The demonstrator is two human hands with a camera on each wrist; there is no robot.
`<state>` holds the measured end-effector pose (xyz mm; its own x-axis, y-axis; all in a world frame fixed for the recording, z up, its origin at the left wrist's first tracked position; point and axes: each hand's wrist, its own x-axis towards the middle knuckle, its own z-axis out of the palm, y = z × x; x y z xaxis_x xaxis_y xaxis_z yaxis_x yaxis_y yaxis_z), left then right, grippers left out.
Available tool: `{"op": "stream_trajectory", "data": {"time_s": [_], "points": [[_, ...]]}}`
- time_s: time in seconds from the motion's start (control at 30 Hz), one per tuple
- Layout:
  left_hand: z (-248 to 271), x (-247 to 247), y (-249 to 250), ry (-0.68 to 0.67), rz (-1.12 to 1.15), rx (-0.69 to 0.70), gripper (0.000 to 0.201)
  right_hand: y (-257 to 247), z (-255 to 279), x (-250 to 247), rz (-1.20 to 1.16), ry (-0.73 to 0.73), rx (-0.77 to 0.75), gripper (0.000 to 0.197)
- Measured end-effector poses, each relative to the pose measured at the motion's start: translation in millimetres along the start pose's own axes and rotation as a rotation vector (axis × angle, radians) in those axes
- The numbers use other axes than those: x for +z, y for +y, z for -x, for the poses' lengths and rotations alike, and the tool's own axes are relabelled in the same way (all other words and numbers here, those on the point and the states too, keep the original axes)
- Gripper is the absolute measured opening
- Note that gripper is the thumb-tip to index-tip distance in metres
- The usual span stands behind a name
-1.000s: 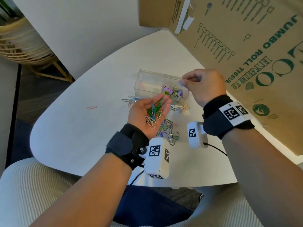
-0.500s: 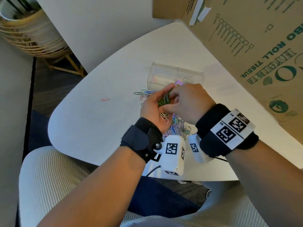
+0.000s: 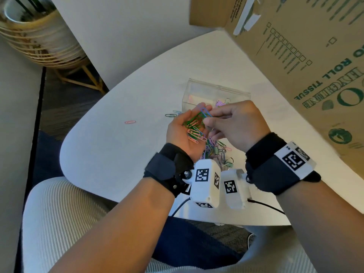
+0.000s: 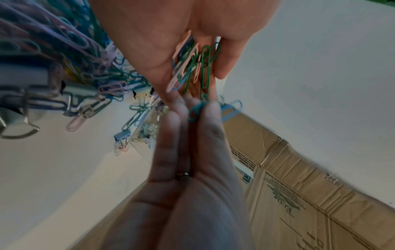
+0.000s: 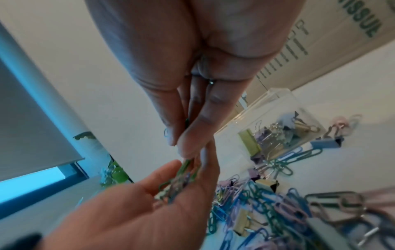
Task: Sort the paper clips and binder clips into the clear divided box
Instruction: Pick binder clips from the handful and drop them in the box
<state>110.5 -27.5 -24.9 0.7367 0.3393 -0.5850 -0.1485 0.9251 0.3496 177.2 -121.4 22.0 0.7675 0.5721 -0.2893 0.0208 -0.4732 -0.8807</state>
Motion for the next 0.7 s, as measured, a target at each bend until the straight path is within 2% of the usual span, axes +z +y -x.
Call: {"op": "stream_trajectory", "data": {"time_s": [0.07,0.17,0.3,0.37,0.47,0.53,0.63,0.7], "points": [[-0.6,-5.9,0.0,0.023,0.006,0.001,0.034,-5.0,-4.8,-4.0,-0.077,0.004,0.002,0.009],[-1.8,-15.4,4.9,0.06,0.032,-0.026,0.032,-15.4,-25.4,-11.6,-0.081,0.102,-0.034,0.018],[-0.7,-24.6,10.0,0.079,0.04,-0.036,0.032,-28.3,-58.7,-11.7,0.157,0.188,-0.131,0.01],[0.1,-25.2,10.0,0.084,0.038,-0.038,0.032,-34.7,-69.6,-7.2,0.266,0.166,-0.149,0.002],[0.4,-25.0,9.0,0.087,0.046,-0.04,0.032,-38.3,-77.9,-3.1,0.545,0.064,-0.13,0.026],[0.1,-25.4,9.4,0.077,0.048,-0.044,0.032,-37.9,-74.7,-3.5,0.629,0.05,-0.121,0.032],[-0.6,-25.4,10.5,0.054,0.065,-0.045,0.033,-38.4,-54.8,-6.9,0.596,0.126,-0.208,0.018],[-1.1,-23.2,9.7,0.04,0.075,-0.039,0.034,-36.7,-36.1,-7.0,0.553,0.105,-0.229,0.012]]}}
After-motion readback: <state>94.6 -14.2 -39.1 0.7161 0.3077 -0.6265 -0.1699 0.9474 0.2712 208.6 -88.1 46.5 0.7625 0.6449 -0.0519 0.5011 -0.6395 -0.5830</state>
